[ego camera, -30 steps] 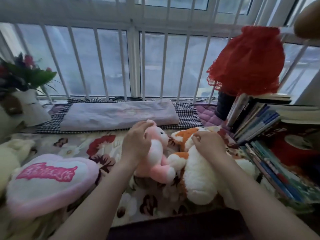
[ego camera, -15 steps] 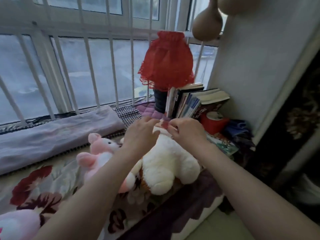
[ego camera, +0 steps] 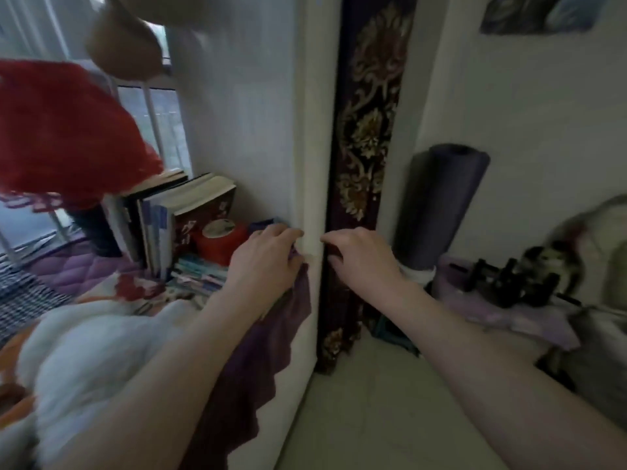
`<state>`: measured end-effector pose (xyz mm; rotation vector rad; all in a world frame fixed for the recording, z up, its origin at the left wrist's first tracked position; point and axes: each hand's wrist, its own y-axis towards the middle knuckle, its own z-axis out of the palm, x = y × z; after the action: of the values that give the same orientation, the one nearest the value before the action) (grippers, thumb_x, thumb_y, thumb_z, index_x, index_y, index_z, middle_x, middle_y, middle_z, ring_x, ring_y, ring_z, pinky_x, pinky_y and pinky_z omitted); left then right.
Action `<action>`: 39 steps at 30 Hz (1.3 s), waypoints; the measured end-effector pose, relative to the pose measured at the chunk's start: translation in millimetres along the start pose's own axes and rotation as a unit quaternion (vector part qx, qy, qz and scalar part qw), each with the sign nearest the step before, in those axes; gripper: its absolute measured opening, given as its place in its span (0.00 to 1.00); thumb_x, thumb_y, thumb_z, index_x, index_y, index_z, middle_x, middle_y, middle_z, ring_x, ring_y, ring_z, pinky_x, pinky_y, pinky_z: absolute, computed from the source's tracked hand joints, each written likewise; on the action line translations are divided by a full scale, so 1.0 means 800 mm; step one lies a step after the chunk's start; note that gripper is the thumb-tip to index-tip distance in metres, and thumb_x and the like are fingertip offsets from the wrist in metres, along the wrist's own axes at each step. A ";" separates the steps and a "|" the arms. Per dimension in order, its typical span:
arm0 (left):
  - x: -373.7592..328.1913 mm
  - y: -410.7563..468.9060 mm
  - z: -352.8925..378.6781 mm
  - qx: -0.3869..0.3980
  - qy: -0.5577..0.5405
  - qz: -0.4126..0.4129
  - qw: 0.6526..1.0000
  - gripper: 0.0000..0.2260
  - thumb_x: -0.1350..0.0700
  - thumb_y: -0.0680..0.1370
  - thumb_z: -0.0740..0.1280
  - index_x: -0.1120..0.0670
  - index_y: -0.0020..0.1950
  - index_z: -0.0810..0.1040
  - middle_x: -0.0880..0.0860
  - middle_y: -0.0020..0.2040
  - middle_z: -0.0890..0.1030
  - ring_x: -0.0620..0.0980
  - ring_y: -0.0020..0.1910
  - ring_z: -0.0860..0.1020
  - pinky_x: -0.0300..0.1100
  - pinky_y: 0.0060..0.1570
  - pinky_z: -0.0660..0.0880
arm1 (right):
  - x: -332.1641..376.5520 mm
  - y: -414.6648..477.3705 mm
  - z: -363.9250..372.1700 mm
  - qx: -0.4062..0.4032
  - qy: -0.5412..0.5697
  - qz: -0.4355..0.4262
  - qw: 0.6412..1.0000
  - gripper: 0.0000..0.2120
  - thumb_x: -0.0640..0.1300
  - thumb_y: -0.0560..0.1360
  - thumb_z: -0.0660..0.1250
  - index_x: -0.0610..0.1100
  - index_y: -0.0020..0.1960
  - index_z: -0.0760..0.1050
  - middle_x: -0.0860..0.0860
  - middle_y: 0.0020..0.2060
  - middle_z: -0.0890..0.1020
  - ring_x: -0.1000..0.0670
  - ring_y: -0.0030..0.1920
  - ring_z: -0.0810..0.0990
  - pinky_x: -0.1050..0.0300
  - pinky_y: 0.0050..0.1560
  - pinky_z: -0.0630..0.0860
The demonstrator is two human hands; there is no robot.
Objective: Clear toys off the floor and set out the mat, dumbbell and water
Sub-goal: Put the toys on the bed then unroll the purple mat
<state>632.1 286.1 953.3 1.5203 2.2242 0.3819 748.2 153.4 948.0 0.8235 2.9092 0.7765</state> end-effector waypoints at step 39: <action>-0.481 0.693 0.505 0.082 -0.079 0.131 0.985 0.25 0.49 0.78 0.64 0.49 0.74 0.63 0.50 0.69 0.70 0.54 0.64 0.71 0.47 0.62 0.70 | -0.912 0.219 0.020 0.027 -0.125 0.170 0.977 0.23 0.42 0.76 0.64 0.51 0.70 0.67 0.51 0.60 0.80 0.44 0.57 0.78 0.51 0.55 0.75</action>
<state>1401.4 126.5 918.7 1.8692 1.9797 0.1482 1463.6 -72.4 934.0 1.3423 2.6100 0.5605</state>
